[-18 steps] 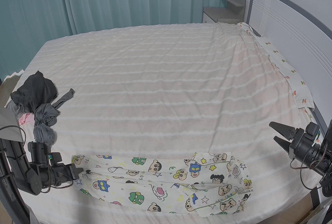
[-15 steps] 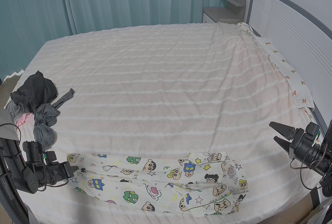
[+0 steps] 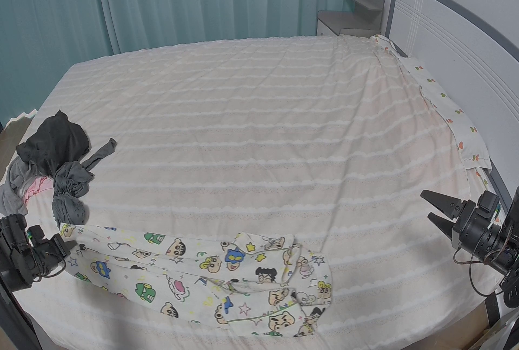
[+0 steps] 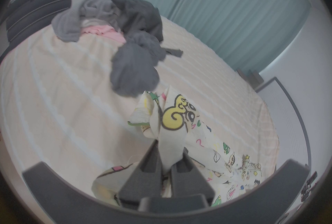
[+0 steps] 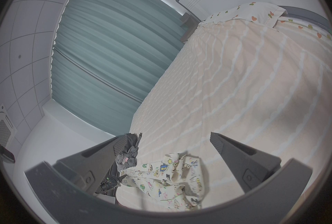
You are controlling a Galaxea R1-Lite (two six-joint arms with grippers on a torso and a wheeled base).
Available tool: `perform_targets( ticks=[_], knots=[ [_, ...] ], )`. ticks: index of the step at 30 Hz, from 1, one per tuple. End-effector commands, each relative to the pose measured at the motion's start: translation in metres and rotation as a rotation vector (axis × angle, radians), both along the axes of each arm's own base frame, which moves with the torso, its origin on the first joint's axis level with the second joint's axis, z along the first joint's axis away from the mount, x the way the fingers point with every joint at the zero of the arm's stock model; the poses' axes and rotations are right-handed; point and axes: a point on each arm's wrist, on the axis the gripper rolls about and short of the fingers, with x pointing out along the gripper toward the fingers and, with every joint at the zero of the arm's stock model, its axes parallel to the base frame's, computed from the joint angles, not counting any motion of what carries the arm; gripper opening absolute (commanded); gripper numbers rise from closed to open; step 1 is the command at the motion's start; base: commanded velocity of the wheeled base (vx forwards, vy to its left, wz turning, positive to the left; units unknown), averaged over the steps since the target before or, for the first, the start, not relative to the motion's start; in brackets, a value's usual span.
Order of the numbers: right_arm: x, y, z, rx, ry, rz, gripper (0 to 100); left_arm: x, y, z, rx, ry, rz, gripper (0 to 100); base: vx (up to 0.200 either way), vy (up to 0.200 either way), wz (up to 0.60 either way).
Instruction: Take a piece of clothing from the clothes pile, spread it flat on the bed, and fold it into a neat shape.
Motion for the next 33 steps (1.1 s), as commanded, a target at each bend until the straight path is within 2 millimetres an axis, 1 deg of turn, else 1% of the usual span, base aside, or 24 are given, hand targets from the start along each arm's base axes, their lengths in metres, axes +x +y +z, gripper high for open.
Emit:
perform_targets(
  ticks=[1,4,6,7,8,10,11,17,18,20,22,23,24,25,26,27,28,29,30,32,33],
  knots=[
    [-0.003,0.000,-0.003,-0.002,0.019,0.002,100,-0.008,0.039,0.005,0.017,-0.062,0.108,0,0.000,0.000,0.00],
    [-0.003,0.000,-0.004,-0.002,0.020,0.000,100,-0.009,0.043,0.008,0.026,-0.073,0.120,0,0.000,0.000,0.00],
    [-0.003,0.000,-0.004,-0.002,0.022,0.000,100,-0.010,0.042,0.009,0.026,-0.073,0.119,0,0.000,0.000,0.00],
    [-0.003,0.000,-0.004,-0.002,0.022,0.000,100,-0.010,0.037,0.015,0.036,-0.084,0.108,0,0.000,0.000,0.00],
    [-0.003,0.000,-0.004,-0.002,0.022,0.000,100,-0.010,0.037,0.016,0.037,-0.087,0.106,0,0.000,0.000,0.00],
    [-0.002,-0.001,-0.004,-0.001,0.026,-0.005,100,-0.009,0.017,0.027,0.036,-0.096,0.049,0,0.000,0.000,0.00],
    [-0.002,-0.001,-0.004,-0.001,0.026,-0.005,100,-0.009,0.012,0.031,0.034,-0.096,0.036,0,0.000,0.000,0.00],
    [-0.002,-0.002,-0.005,0.000,0.030,-0.006,100,-0.002,-0.060,0.060,0.065,-0.063,-0.131,0,0.000,0.000,0.00],
    [-0.002,-0.002,-0.005,0.000,0.030,-0.006,100,-0.002,-0.060,0.060,0.065,-0.063,-0.131,0,0.000,0.000,0.00],
    [-0.002,-0.002,-0.005,0.001,0.030,-0.008,100,0.001,-0.102,0.075,0.075,-0.067,-0.197,0,0.000,0.000,0.00],
    [-0.002,-0.002,-0.005,0.001,0.030,-0.008,100,0.001,-0.131,0.081,0.101,-0.064,-0.255,0,0.000,0.000,0.00],
    [-0.002,-0.002,-0.005,0.001,0.030,-0.010,100,0.001,-0.144,0.082,0.122,-0.059,-0.278,0,0.000,0.000,0.00],
    [-0.002,-0.002,-0.005,0.001,0.030,-0.010,100,0.001,-0.152,0.082,0.139,-0.057,-0.291,0,0.000,0.000,0.00],
    [-0.002,-0.002,-0.005,0.001,0.030,-0.010,100,0.000,-0.168,0.082,0.174,-0.050,-0.314,0,0.000,0.000,0.00],
    [-0.002,-0.002,-0.005,0.001,0.030,-0.010,100,0.000,-0.172,0.082,0.183,-0.052,-0.321,0,0.000,0.000,0.00],
    [-0.002,-0.002,-0.005,0.001,0.030,-0.010,100,-0.002,-0.196,0.083,0.222,-0.064,-0.360,0,0.000,0.000,0.00],
    [-0.002,-0.002,-0.005,0.001,0.030,-0.010,100,-0.004,-0.210,0.082,0.228,-0.065,-0.394,0,0.000,0.000,0.00],
    [-0.002,-0.002,-0.005,0.001,0.030,-0.008,100,-0.004,-0.214,0.082,0.229,-0.065,-0.405,0,0.000,0.000,0.00],
    [-0.002,-0.002,-0.005,0.001,0.030,-0.010,100,-0.008,-0.238,0.079,0.232,-0.063,-0.464,0,0.000,0.000,0.00],
    [-0.002,-0.002,-0.005,0.001,0.028,-0.010,100,-0.010,-0.257,0.077,0.244,-0.062,-0.504,0,0.000,0.000,0.00],
    [-0.002,-0.002,-0.005,0.001,0.028,-0.010,100,-0.011,-0.272,0.072,0.259,-0.056,-0.533,0,0.000,0.000,0.00]
  ],
)
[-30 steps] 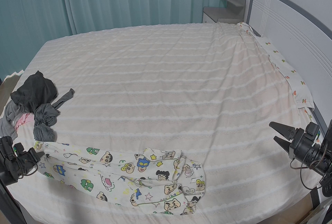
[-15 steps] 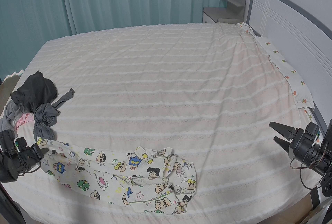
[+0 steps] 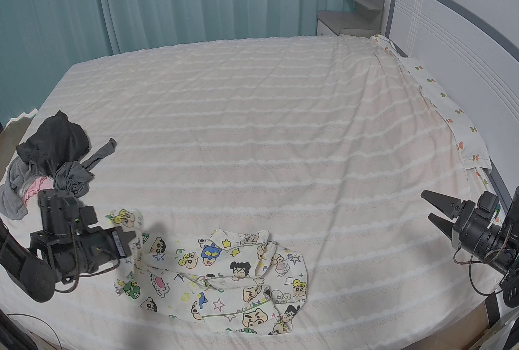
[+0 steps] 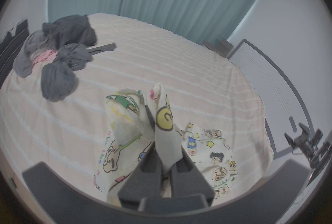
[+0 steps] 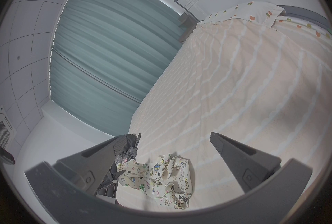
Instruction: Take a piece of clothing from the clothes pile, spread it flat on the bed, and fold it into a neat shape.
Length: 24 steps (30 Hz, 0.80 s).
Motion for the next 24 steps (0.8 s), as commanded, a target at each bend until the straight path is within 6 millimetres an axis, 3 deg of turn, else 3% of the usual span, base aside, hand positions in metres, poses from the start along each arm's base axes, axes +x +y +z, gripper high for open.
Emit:
perform_targets(
  ticks=[1,6,11,24],
  knots=[
    [-0.003,-0.001,-0.004,-0.001,0.020,-0.001,100,-0.024,-0.121,0.001,0.106,-0.029,-0.240,0,0.000,0.000,0.00],
    [-0.003,-0.001,-0.004,-0.001,0.020,-0.003,100,-0.033,-0.162,-0.012,0.105,0.002,-0.344,0,0.000,0.000,0.00],
    [-0.003,-0.001,-0.004,-0.001,0.020,-0.003,100,-0.030,-0.187,-0.022,0.086,0.016,-0.348,0,0.000,0.000,0.00],
    [-0.003,-0.001,-0.003,-0.001,0.017,-0.003,100,-0.033,-0.202,-0.033,0.078,0.046,-0.372,0,0.000,0.000,0.00]
  ],
)
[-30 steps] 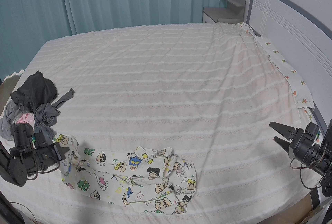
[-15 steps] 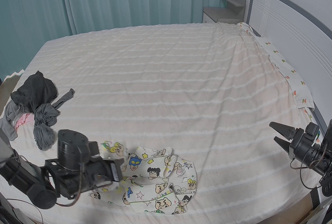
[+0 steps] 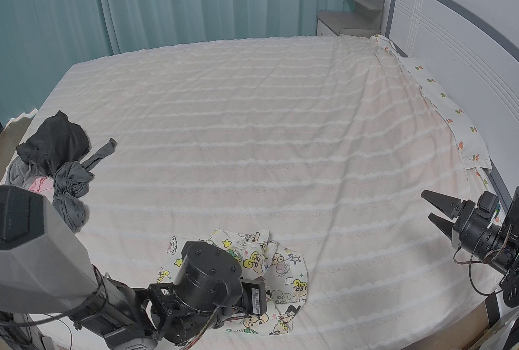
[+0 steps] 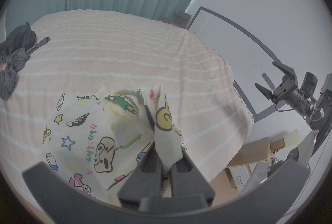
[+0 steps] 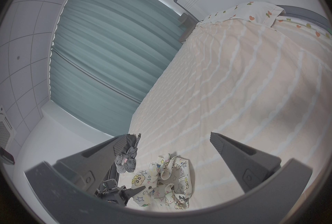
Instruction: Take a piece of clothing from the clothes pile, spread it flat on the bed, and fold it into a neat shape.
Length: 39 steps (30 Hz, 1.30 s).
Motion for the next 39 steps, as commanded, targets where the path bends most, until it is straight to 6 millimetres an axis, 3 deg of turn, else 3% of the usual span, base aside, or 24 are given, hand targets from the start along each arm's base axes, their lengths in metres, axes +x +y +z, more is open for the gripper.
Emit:
perform_targets(
  ticks=[1,11,12,21,29,31,34,36,37,38,39],
  knots=[
    [-0.003,0.000,-0.003,-0.003,0.017,0.001,100,0.005,-0.006,-0.012,0.013,0.022,0.009,0,0.000,0.000,0.00],
    [-0.004,0.000,-0.003,-0.001,0.017,0.001,100,0.016,-0.008,-0.009,-0.027,0.004,0.047,0,0.000,0.000,0.00],
    [-0.004,0.000,-0.003,-0.001,0.017,0.001,100,0.016,-0.008,-0.009,-0.027,0.004,0.047,100,0.000,0.000,0.00],
    [-0.003,0.000,-0.004,-0.002,0.022,0.002,100,0.028,-0.007,-0.010,-0.062,-0.042,0.098,100,0.000,0.000,0.00],
    [-0.004,0.001,-0.007,-0.005,0.052,0.013,100,0.043,0.016,0.024,-0.151,-0.121,0.183,100,0.000,0.000,0.00],
    [-0.006,0.006,-0.011,-0.014,0.094,0.045,100,0.037,0.040,0.041,-0.181,-0.139,0.212,100,0.000,0.000,0.00],
    [-0.004,0.017,-0.012,-0.016,0.100,0.103,100,0.020,0.068,0.047,-0.203,-0.112,0.195,100,0.000,0.000,0.00],
    [0.003,0.029,-0.011,-0.021,0.088,0.151,100,0.007,0.087,0.049,-0.235,-0.082,0.189,100,0.000,0.000,0.00],
    [0.003,0.029,-0.011,-0.021,0.088,0.151,100,0.007,0.087,0.049,-0.235,-0.082,0.189,100,0.000,0.000,0.00],
    [0.017,0.040,-0.007,-0.019,0.070,0.190,100,-0.007,0.105,0.050,-0.299,-0.034,0.189,100,0.000,0.000,0.00],
    [0.021,0.043,-0.008,-0.021,0.073,0.198,100,-0.010,0.109,0.050,-0.310,-0.022,0.194,100,0.000,0.000,0.00]
  ],
)
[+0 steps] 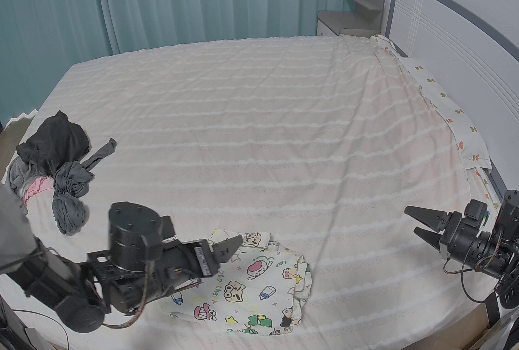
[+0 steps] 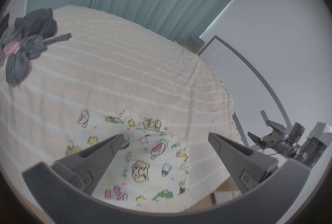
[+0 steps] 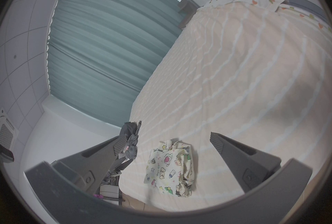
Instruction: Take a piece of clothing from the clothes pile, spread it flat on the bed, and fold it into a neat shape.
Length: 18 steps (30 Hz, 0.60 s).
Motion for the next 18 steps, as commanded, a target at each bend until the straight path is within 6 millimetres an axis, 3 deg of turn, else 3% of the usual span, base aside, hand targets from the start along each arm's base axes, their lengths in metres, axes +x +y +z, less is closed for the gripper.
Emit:
perform_targets(
  ticks=[1,5,9,14,18],
  knots=[
    [0.032,0.038,-0.004,-0.014,0.035,0.141,100,-0.039,0.062,0.017,-0.158,0.056,0.036,100,0.000,0.000,0.00],
    [0.061,0.067,-0.012,-0.049,0.146,0.212,100,-0.061,0.090,0.006,-0.286,0.209,-0.028,100,0.000,0.000,0.00],
    [0.082,0.099,-0.017,-0.080,0.220,0.286,100,-0.070,0.113,-0.001,-0.442,0.342,-0.090,100,0.000,0.000,0.00],
    [0.099,0.130,-0.036,-0.126,0.298,0.326,100,-0.065,0.123,-0.012,-0.505,0.453,-0.128,100,0.000,0.000,0.00],
    [0.105,0.141,-0.048,-0.147,0.323,0.332,100,-0.059,0.123,-0.023,-0.510,0.525,-0.136,100,0.000,0.000,0.00]
  ],
)
